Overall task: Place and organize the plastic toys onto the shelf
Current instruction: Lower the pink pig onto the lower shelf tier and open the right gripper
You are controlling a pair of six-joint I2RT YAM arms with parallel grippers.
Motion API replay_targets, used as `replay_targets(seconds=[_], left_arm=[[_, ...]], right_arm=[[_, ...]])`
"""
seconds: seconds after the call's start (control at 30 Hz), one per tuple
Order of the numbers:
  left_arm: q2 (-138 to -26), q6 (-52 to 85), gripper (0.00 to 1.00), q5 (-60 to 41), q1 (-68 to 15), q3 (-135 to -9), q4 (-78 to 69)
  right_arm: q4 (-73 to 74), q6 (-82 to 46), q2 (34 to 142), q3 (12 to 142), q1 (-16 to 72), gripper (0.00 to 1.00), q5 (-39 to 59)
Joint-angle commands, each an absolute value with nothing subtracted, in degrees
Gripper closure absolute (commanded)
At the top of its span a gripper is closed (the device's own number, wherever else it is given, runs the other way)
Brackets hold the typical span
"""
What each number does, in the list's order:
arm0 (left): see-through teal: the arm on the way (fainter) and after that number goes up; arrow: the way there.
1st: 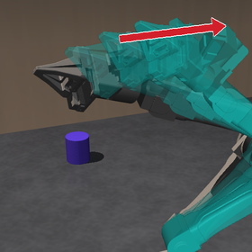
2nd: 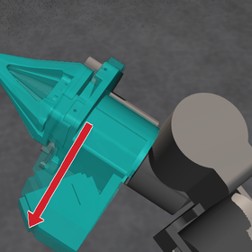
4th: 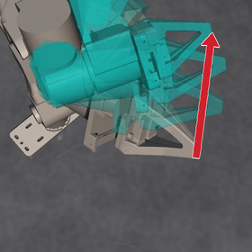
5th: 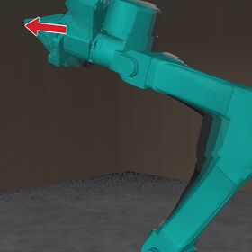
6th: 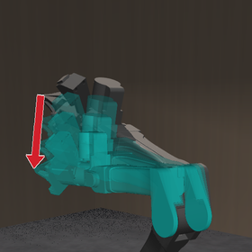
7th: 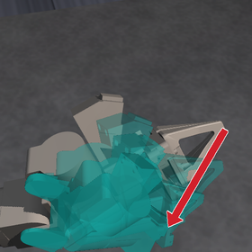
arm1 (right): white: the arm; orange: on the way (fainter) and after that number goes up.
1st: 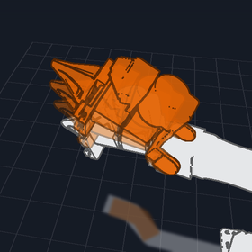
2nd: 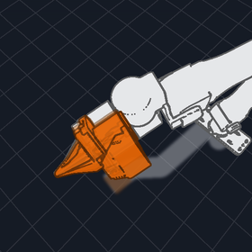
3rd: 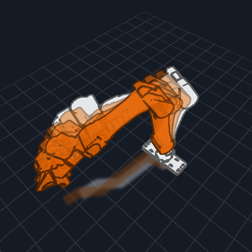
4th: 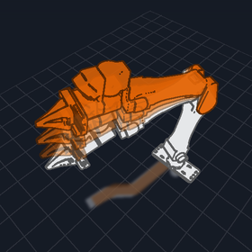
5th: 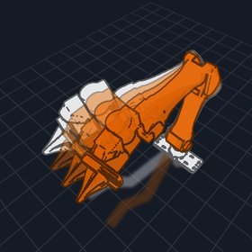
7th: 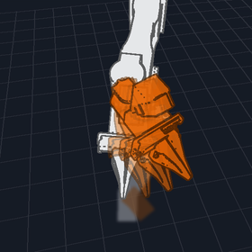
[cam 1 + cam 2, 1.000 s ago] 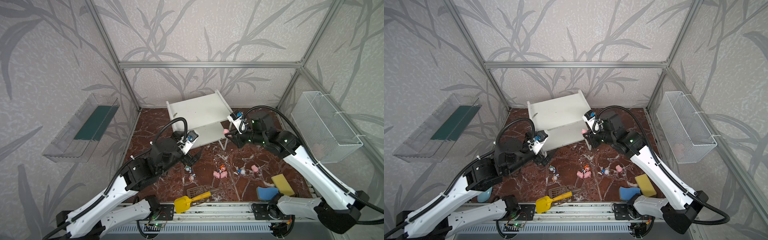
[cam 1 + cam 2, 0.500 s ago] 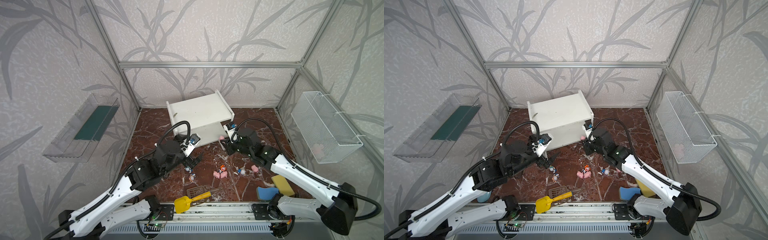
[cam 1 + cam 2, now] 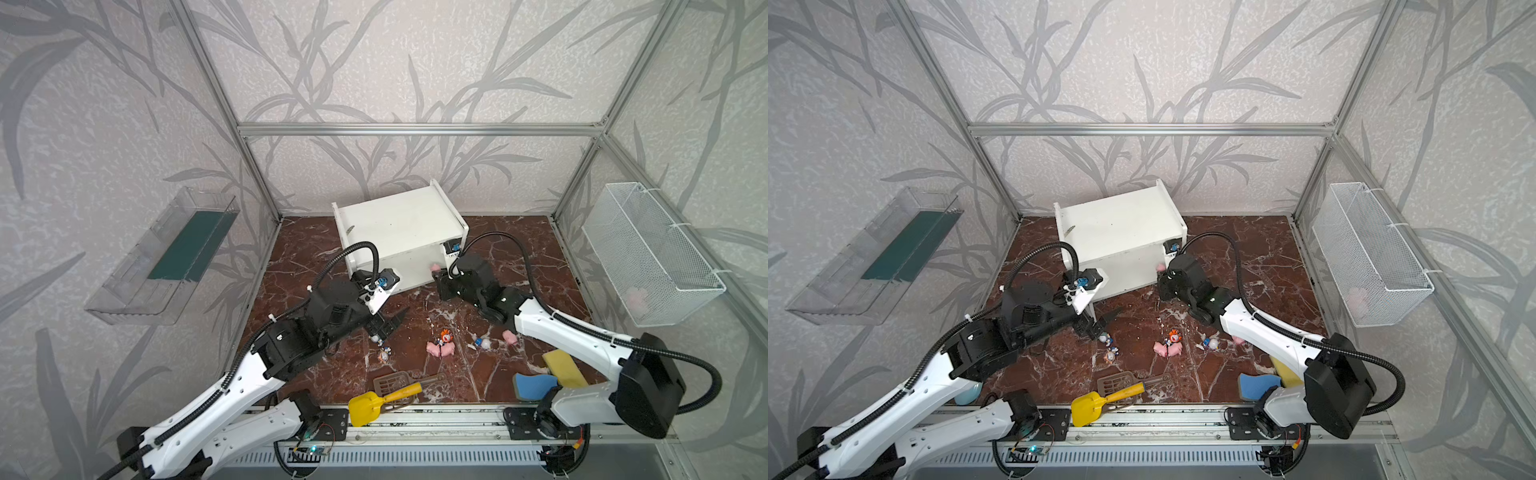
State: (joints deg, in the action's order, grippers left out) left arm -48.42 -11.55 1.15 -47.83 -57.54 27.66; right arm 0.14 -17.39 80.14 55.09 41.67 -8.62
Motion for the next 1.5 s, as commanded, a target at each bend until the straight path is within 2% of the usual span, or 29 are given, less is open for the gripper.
replay_targets(seconds=[0.0, 0.3, 0.63, 0.97, 1.27, 1.47], left_arm=[[-47.13, -11.34, 0.01, -1.16, -46.77, -56.49, 25.95], [-46.63, -10.72, 0.01, -3.03, -44.97, -55.77, 25.1], [-46.19, -10.53, 0.01, -3.69, -44.52, -55.33, 24.71], [-45.61, -10.46, 0.01, -3.98, -43.8, -54.93, 24.28], [-45.71, -10.11, 0.01, -4.92, -43.11, -54.95, 24.07], [-45.7, -9.85, 0.01, -5.13, -42.82, -55.02, 23.91]], right_arm=[[5.3, -19.32, 81.57, 54.58, 41.92, 0.75, -11.44], [11.69, -21.19, 84.26, 52.91, 43.39, 0.75, -15.66], [12.19, -24.31, 88.52, 54.9, 43.59, 0.72, -17.91], [11.59, -24.05, 86.72, 54.26, 43.76, 0.55, -19.37], [7.11, -22.0, 78.25, 51.99, 43.68, 0.36, -20.55], [2.37, -22.24, 73.75, 50.35, 43.25, 0.3, -18.86]])
